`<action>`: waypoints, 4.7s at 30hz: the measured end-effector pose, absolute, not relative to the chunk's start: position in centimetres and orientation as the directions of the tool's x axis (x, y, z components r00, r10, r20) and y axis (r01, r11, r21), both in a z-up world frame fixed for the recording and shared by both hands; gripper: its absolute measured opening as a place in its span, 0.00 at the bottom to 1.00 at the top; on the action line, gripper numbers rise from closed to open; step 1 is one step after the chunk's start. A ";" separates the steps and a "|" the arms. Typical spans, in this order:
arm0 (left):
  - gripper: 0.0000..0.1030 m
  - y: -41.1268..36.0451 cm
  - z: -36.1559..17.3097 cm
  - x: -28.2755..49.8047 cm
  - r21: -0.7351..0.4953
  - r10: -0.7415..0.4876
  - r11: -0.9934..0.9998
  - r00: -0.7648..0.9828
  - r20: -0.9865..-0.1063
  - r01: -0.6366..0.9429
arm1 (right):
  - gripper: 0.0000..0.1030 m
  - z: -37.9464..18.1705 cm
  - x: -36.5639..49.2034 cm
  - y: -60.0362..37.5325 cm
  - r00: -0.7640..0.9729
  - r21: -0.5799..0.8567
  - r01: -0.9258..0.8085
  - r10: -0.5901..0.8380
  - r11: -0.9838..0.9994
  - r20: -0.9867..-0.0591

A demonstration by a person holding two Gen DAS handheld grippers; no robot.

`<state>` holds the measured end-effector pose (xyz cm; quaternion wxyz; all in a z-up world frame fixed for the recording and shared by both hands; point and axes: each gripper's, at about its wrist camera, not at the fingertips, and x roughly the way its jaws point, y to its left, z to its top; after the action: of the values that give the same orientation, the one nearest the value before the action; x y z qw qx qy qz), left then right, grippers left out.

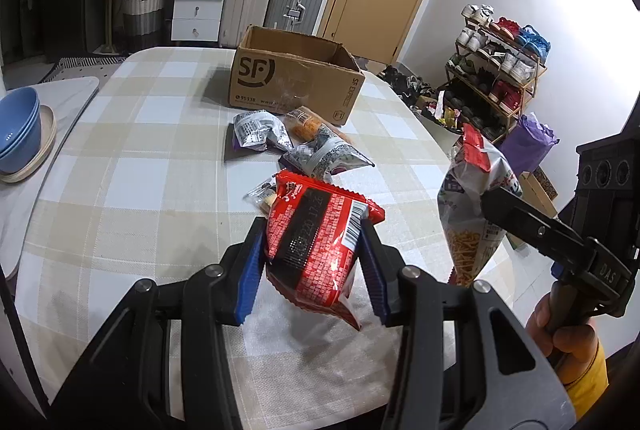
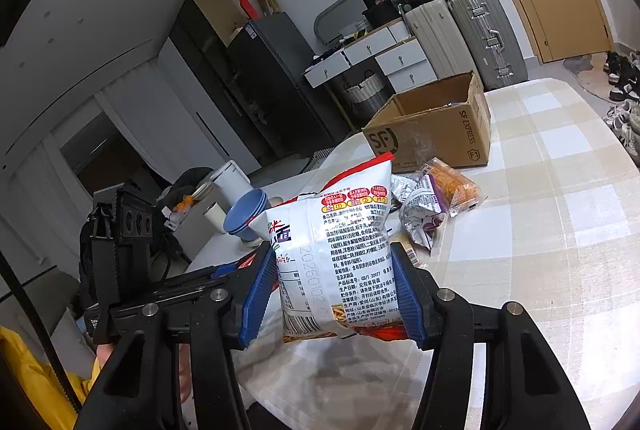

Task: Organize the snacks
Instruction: 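Lift both held packs and carry them over the cardboard box, then lower both packs into the box and open both grippers, then withdraw both grippers from the box toward the remaining snacks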

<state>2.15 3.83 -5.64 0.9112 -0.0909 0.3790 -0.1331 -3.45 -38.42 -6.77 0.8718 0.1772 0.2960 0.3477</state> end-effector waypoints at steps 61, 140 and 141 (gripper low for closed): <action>0.40 -1.5 -2.9 44.8 -0.085 -0.197 0.975 0.615 -0.764 0.206 | 0.55 -3.3 35.8 -33.4 0.497 0.438 -0.423 0.607 0.793 -0.620; 0.85 4.8 6.7 3.3 -0.153 -0.185 0.980 0.868 -0.460 0.128 | 0.90 1.8 -3.8 -38.3 0.735 0.293 -0.571 0.637 0.767 -0.234; 0.86 5.0 6.3 2.6 -0.160 -0.190 0.979 0.866 -0.462 0.130 | 0.90 1.6 -4.3 -38.3 0.737 0.282 -0.574 0.635 0.769 -0.233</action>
<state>2.62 5.02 6.27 0.9640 -0.0617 0.2451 -0.0830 -4.28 -38.30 1.64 0.9269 0.0960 0.1596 0.3259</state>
